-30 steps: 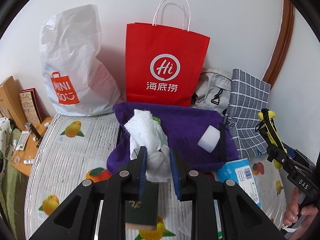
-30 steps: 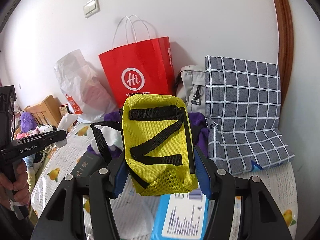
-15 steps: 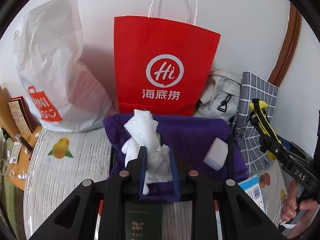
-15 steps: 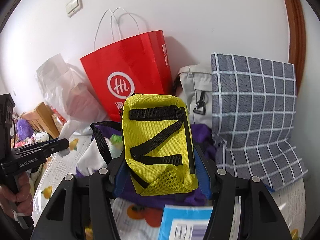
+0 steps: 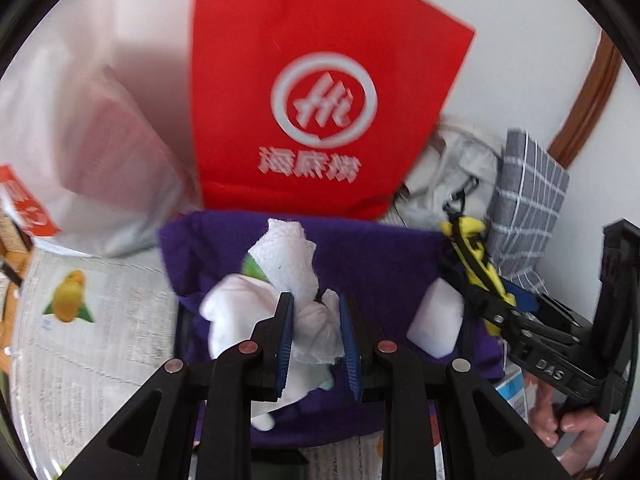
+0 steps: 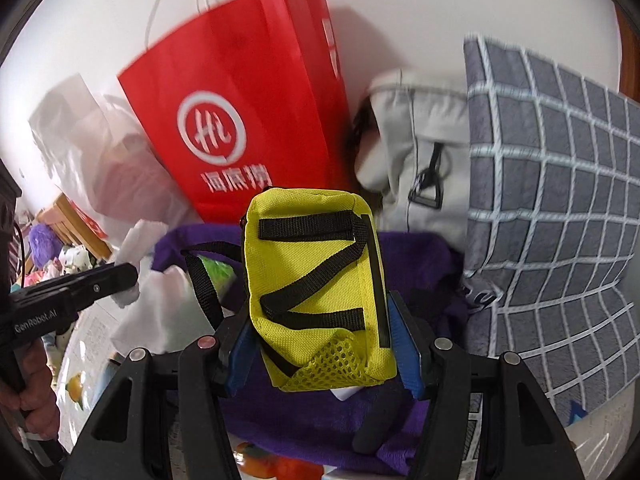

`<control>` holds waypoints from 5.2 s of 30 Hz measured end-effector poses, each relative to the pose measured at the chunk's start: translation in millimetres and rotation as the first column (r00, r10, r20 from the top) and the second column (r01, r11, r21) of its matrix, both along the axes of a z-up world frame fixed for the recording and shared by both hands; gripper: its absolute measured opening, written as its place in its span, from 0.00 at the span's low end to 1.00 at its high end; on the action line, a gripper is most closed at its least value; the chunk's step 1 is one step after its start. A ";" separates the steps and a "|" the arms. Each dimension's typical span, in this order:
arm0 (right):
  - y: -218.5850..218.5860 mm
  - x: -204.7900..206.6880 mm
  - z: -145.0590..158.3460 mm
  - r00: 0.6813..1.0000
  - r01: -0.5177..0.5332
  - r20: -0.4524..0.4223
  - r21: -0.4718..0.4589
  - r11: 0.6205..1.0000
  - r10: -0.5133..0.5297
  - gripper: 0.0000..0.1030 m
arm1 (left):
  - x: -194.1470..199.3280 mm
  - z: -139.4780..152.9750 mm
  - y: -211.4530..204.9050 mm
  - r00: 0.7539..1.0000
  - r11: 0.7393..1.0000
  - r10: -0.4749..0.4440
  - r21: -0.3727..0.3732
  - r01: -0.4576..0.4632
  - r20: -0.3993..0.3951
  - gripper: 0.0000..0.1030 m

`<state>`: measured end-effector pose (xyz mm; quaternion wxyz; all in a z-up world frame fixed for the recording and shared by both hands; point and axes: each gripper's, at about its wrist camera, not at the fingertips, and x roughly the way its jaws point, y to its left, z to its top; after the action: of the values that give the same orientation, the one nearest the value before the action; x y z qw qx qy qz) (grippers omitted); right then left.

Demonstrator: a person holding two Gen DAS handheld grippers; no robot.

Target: Organize soft objects

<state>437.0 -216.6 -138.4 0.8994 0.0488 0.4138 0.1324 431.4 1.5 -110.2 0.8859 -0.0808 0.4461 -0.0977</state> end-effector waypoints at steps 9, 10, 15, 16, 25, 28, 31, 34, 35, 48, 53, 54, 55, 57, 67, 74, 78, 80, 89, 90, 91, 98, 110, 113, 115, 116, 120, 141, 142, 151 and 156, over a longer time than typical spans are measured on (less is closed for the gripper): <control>-3.5 17.7 -31.2 0.995 -0.002 -0.096 -0.028 1.000 0.000 0.58 | 20.4 -26.9 -23.1 0.996 0.998 -0.061 -0.001 0.061 -0.065 0.22; -4.8 18.6 -34.4 0.994 -0.002 -0.107 -0.026 1.000 0.000 0.58 | 21.9 -29.6 -24.0 0.995 0.998 -0.067 -0.007 0.067 -0.073 0.22; -3.3 23.6 -47.9 0.988 -0.012 -0.152 -0.041 0.999 0.006 0.58 | 27.7 -41.3 -24.1 0.992 0.997 -0.075 -0.023 0.073 -0.105 0.22; -2.5 24.7 -49.6 0.988 -0.012 -0.157 -0.046 0.999 0.004 0.58 | 28.6 -43.7 -23.7 0.991 0.997 -0.070 -0.027 0.068 -0.112 0.22; 13.0 24.7 -55.9 0.988 -0.036 -0.152 -0.086 0.996 0.023 0.64 | 31.1 -51.8 -31.7 0.988 0.997 -0.077 -0.018 0.076 -0.136 0.23; 12.5 25.4 -56.6 0.987 -0.043 -0.156 -0.083 0.996 0.030 0.65 | 31.9 -53.2 -31.1 0.986 0.997 -0.076 -0.015 0.074 -0.146 0.24; 13.3 24.7 -56.2 0.987 -0.057 -0.158 -0.089 0.994 0.042 0.69 | 33.6 -52.8 -29.9 0.986 0.997 -0.070 -0.028 0.066 -0.152 0.28; 11.9 22.2 -50.9 0.988 -0.072 -0.144 -0.084 0.994 0.059 0.76 | 30.7 -48.1 -27.9 0.987 0.997 -0.075 -0.029 0.072 -0.145 0.42; 12.2 21.1 -48.5 0.988 -0.075 -0.137 -0.078 0.994 0.064 0.76 | 29.2 -45.7 -28.0 0.988 0.997 -0.076 -0.026 0.073 -0.134 0.49; 7.6 -20.9 0.9 0.998 -0.056 -0.029 -0.102 0.993 0.053 0.77 | -5.3 -12.9 -18.2 0.995 0.998 -0.056 -0.031 0.053 -0.085 0.50; -1.9 -61.8 16.4 1.000 -0.018 0.022 -0.100 0.995 0.021 0.77 | -42.4 0.0 -12.9 0.996 0.999 -0.049 -0.019 0.048 -0.074 0.50; -4.3 -69.5 18.6 1.000 -0.016 0.023 -0.085 0.996 0.018 0.77 | -51.4 3.2 -11.0 0.997 0.999 -0.042 -0.015 0.041 -0.069 0.50; -6.3 -79.4 20.5 1.000 -0.017 0.015 -0.061 0.998 0.018 0.77 | -65.2 8.8 -7.8 0.998 0.999 -0.034 -0.010 0.033 -0.060 0.50; -7.3 -93.9 22.3 0.999 -0.031 -0.019 -0.028 0.999 0.031 0.77 | -83.7 15.9 -4.1 0.999 1.000 -0.027 -0.005 0.026 -0.044 0.50; -1.9 -201.4 18.7 0.996 -0.077 -0.038 -0.016 0.997 0.077 0.66 | -181.7 38.8 16.7 1.000 1.000 0.015 -0.026 -0.015 -0.006 0.50; -5.4 -259.1 1.9 0.994 -0.080 -0.075 -0.017 0.997 0.078 0.61 | -232.2 33.6 19.0 1.000 0.998 0.014 -0.068 -0.014 -0.005 0.50; 4.0 -281.4 -14.0 0.990 -0.128 -0.073 -0.070 0.989 0.122 0.57 | -252.1 27.9 17.7 1.000 0.999 0.019 -0.049 -0.019 -0.006 0.50; 7.0 -288.5 -23.9 0.986 -0.152 -0.078 -0.072 0.986 0.147 0.55 | -259.9 22.6 17.8 1.000 0.999 0.025 -0.036 -0.025 -0.010 0.50; 28.4 -296.8 -62.1 0.971 -0.239 -0.082 -0.217 0.946 0.226 0.55 | -275.4 -7.6 28.4 0.998 0.999 0.040 -0.033 -0.041 -0.048 0.50; 30.1 -296.1 -64.0 0.968 -0.250 -0.083 -0.226 0.941 0.237 0.55 | -275.3 -9.4 29.4 0.998 0.998 0.043 -0.036 -0.044 -0.049 0.50; 32.0 -295.6 -66.0 0.965 -0.261 -0.084 -0.236 0.936 0.248 0.55 | -275.6 -11.9 31.4 0.998 0.998 0.046 -0.042 -0.048 -0.053 0.50; 45.7 -291.1 -83.1 0.944 -0.329 -0.121 -0.314 0.891 0.306 0.56 | -274.3 -26.2 40.3 0.995 0.996 0.052 -0.062 -0.057 -0.081 0.50; 39.5 -273.3 -75.8 0.951 -0.282 -0.176 -0.150 0.948 0.255 0.24 | -276.5 -37.1 58.5 0.991 0.991 0.077 -0.100 -0.088 -0.109 0.50; 36.3 -272.3 -71.5 0.950 -0.273 -0.185 -0.103 0.957 0.251 0.20 | -278.8 -37.0 61.6 0.990 0.990 0.084 -0.103 -0.095 -0.110 0.50; 35.2 -275.2 -68.8 0.950 -0.266 -0.197 -0.094 0.959 0.244 0.19 | -281.2 -36.5 62.9 0.990 0.990 0.087 -0.106 -0.098 -0.107 0.50; 35.3 -277.5 -67.4 0.949 -0.270 -0.195 -0.089 0.959 0.249 0.17 | -282.4 -36.3 63.3 0.990 0.989 0.089 -0.107 -0.100 -0.105 0.50; 37.5 -281.1 -72.0 0.945 -0.281 -0.206 -0.115 0.953 0.254 0.18 | -284.2 -37.2 61.2 0.990 0.990 0.087 -0.105 -0.099 -0.110 0.50; 10.6 -287.1 -79.3 0.959 -0.263 -0.132 -0.081 0.961 0.252 0.20 | -292.7 -62.5 19.4 0.984 1.000 0.029 0.006 -0.028 -0.175 0.50; 7.0 -286.3 -79.0 0.961 -0.252 -0.132 -0.064 0.966 0.243 0.20 | -292.8 -64.7 17.6 0.983 1.000 0.025 0.010 -0.024 -0.181 0.50; -18.5 -290.3 -71.0 0.978 -0.177 -0.109 0.038 0.984 0.180 0.20 | -291.4 -92.6 -14.7 0.967 0.999 -0.033 0.026 0.041 -0.254 0.50; -27.3 -294.9 -65.5 0.985 -0.146 -0.084 0.037 0.989 0.148 0.20 | -292.8 -99.2 -31.0 0.966 0.997 -0.056 0.040 0.068 -0.254 0.58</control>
<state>142.1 -244.0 -203.9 0.8675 0.0374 0.4529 0.2024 138.6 -29.5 -209.5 0.8202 -0.0573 0.5597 -0.1037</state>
